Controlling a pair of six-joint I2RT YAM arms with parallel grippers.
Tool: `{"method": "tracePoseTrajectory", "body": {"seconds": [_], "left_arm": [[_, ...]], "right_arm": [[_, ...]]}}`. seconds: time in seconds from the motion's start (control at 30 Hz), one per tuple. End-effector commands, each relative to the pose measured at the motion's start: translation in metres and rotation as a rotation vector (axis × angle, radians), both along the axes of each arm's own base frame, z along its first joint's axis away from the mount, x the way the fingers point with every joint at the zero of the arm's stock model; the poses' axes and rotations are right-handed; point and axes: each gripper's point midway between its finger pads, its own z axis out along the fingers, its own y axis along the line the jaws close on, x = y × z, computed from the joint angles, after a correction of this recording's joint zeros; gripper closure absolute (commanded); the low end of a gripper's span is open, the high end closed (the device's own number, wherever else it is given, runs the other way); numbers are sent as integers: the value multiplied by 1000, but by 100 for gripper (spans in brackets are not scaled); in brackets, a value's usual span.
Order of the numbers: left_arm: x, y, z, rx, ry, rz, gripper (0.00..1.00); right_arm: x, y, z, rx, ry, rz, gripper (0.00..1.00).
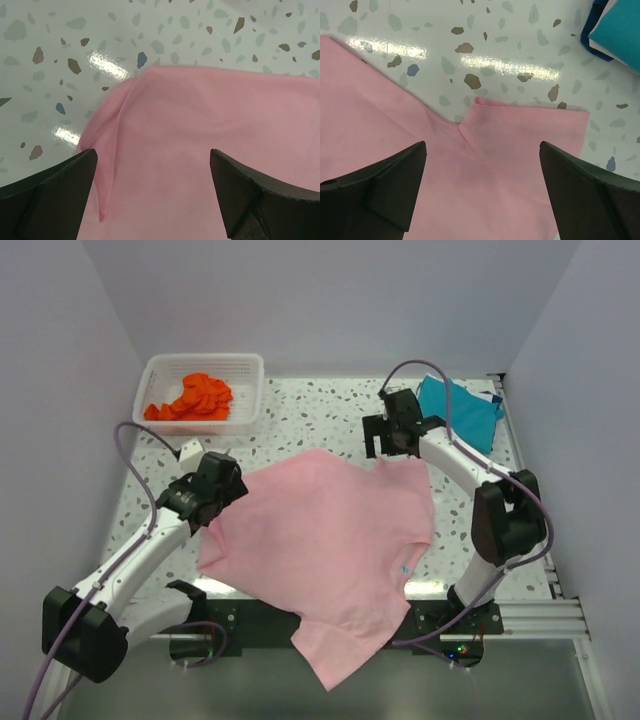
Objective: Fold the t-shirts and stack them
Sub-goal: Flatten the tshirt out
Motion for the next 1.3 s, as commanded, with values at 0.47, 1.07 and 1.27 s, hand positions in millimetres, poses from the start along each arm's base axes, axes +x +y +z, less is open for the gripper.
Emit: {"method": "tracePoseTrajectory", "body": {"seconds": [0.47, 1.07, 1.27], "left_arm": [[34, -64, 3, -194, -92, -274, 0], [12, -73, -69, -210, 124, -334, 0], [-6, -61, -74, -181, 186, -303, 0]], "right_arm": [[-119, -16, -14, 223, 126, -151, 1], [-134, -35, -101, 88, 323, -250, 1], [-113, -54, -119, 100, 390, -325, 1]]}}
